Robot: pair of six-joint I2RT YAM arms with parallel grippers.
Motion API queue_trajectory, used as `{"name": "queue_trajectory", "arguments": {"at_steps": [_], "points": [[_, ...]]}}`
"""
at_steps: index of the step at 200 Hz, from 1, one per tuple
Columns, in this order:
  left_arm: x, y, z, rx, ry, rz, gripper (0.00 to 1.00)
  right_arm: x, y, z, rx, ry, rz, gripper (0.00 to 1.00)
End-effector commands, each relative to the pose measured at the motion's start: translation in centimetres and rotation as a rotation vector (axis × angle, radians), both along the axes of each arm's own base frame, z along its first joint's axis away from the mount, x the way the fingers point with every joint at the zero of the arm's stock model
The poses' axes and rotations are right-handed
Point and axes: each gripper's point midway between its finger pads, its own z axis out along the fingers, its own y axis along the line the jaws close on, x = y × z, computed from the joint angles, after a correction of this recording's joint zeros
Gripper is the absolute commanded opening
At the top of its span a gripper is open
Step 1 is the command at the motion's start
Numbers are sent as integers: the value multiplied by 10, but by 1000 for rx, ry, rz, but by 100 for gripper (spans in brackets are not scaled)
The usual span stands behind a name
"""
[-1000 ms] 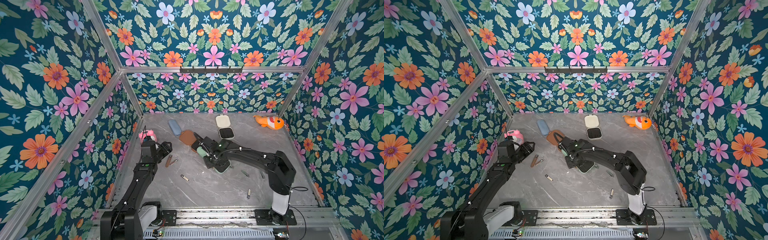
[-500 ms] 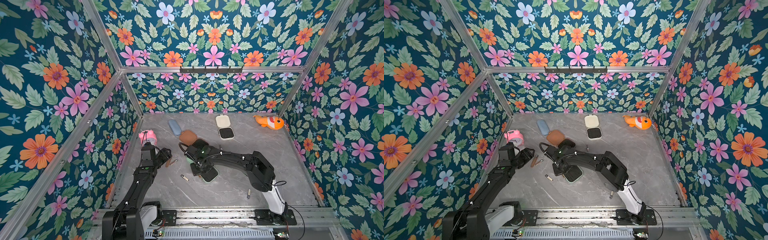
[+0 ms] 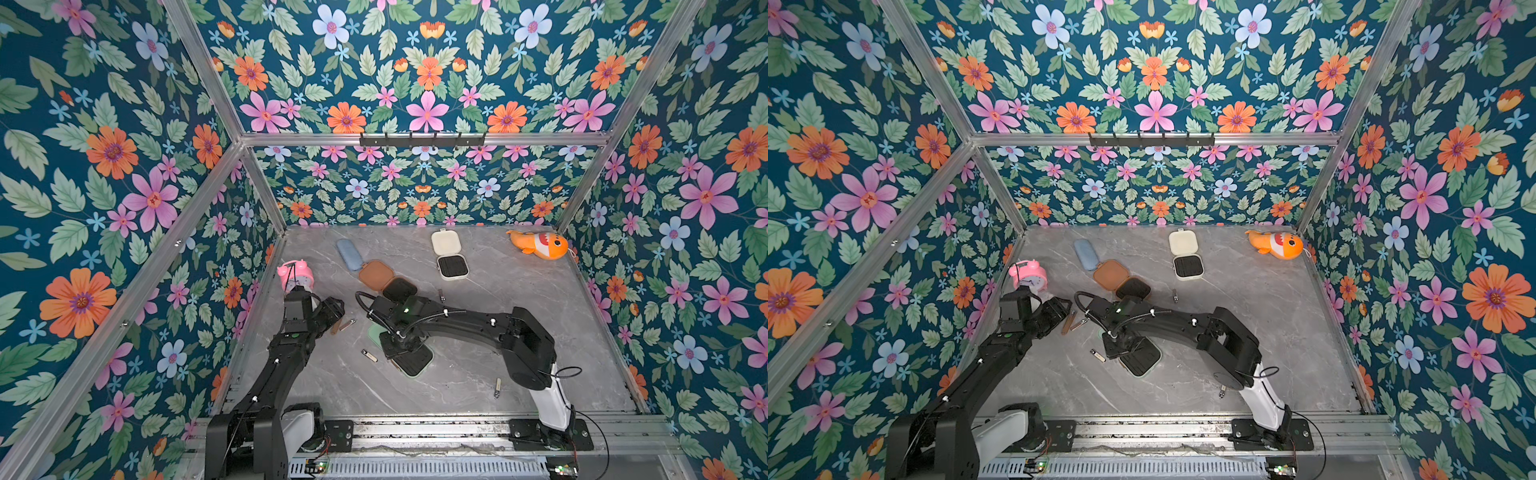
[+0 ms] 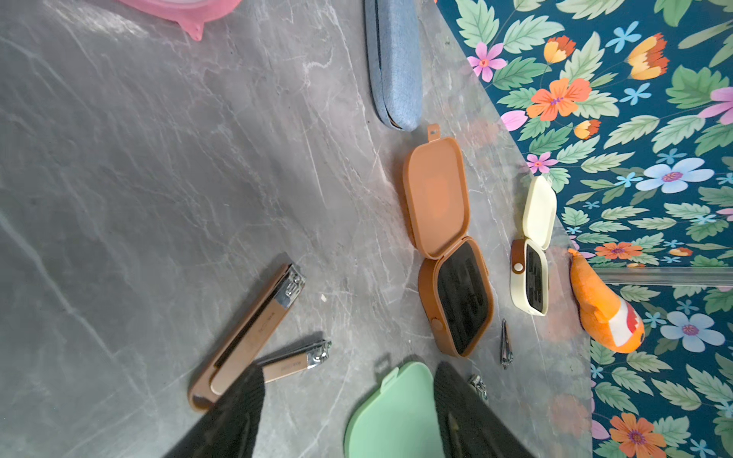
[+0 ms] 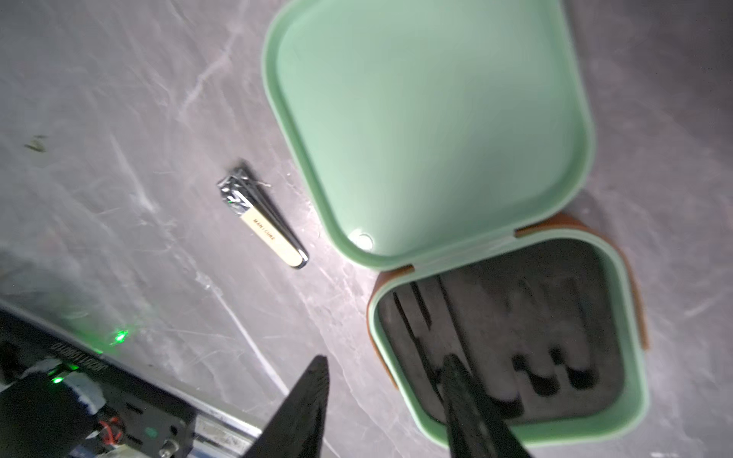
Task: Organize nail clipper sets
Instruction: Place the storage box at the center of the board, then adjust the nail clipper at the center of the board.
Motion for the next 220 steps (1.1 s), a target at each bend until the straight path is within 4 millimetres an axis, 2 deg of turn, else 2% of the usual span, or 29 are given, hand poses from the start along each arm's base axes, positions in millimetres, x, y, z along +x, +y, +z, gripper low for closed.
{"name": "queue_trajectory", "arguments": {"at_steps": [1, 30, 59, 111, 124, 183, 220], "points": [[4, -5, 8, -5, -33, -30, 70, 5, -24, 13, -8, -35, -78, 56], [5, -14, 12, -25, -47, -56, 70, 11, -63, 8, 29, -32, -192, 70], [6, -29, 15, -15, -58, -85, 70, 18, -91, -9, 87, 8, -323, 73], [9, -58, 18, 2, -60, -142, 70, 36, -122, -29, 109, 23, -473, 77], [10, -62, 18, 5, -59, -149, 70, 39, -130, -32, 115, 13, -505, 88], [11, -66, 12, 6, -43, -154, 70, 55, -162, -50, 129, 35, -611, 91], [11, -66, 9, 6, -38, -152, 70, 75, -178, -50, 108, 23, -624, 92]]}}
